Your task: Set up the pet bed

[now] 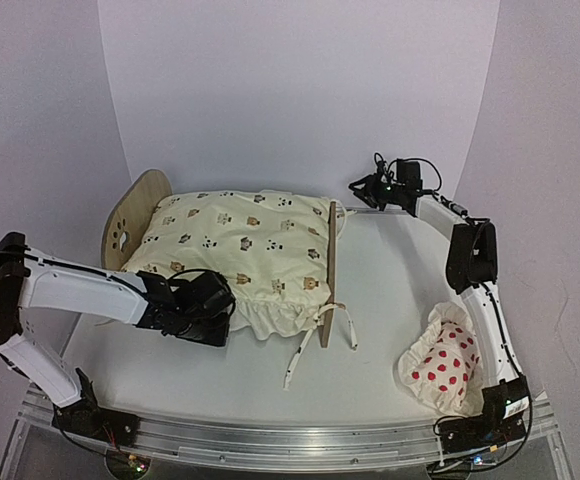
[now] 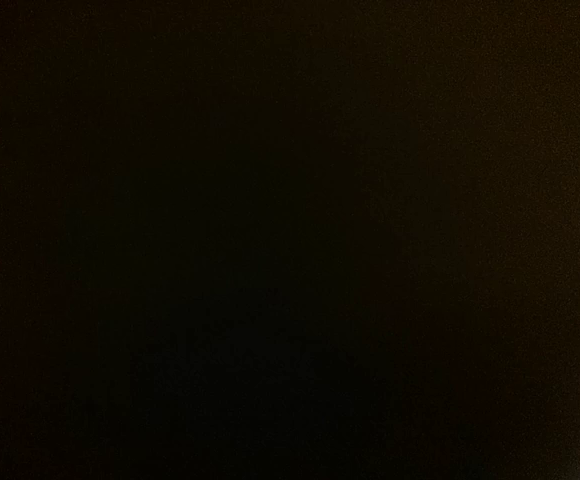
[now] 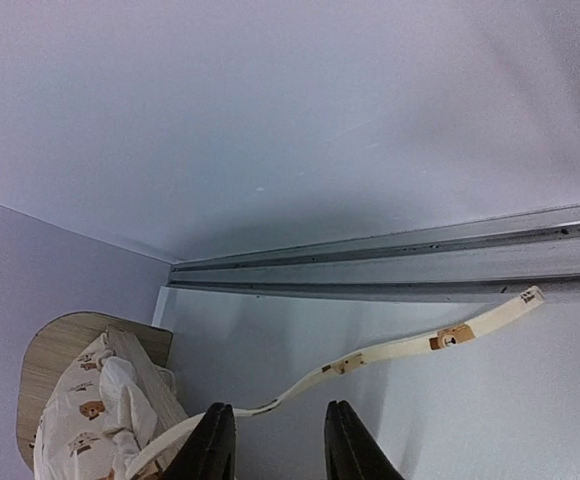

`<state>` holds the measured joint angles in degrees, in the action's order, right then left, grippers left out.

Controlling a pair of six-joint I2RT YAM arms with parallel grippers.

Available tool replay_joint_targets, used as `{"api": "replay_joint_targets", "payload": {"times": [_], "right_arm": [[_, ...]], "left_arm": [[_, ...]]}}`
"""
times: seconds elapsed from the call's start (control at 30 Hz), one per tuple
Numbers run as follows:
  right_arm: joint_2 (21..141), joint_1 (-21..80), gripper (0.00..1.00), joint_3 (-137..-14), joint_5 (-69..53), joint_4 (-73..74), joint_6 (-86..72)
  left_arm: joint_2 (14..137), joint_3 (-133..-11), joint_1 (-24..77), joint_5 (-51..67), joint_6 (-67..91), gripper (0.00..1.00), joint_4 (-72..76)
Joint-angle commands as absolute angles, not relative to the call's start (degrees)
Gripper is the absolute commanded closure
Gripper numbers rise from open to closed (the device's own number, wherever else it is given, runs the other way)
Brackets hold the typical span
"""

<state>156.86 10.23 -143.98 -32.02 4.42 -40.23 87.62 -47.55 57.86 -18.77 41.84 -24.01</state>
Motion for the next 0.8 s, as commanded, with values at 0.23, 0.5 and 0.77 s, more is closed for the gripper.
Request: {"api": "replay_joint_targets", "payload": {"times": [0.23,0.5,0.77], "right_arm": [[160.5,14.4,0.72,-147.1,-47.8,-7.4,-40.5],[156.5,14.2,0.73,-139.8,-59.7,-4.7,-37.3],[148.7,14.7,0.78,-125.5,-68.9,-3.0,-36.3]], "left_arm": [[90.9,-49.9,50.2,-21.7,39.8,0.68,-22.9],[88.9,-50.1,45.6,-22.3,34.8,0.68,-21.3],[90.0,-50.9,38.6,-19.3,26.1,0.69,-14.9]]}}
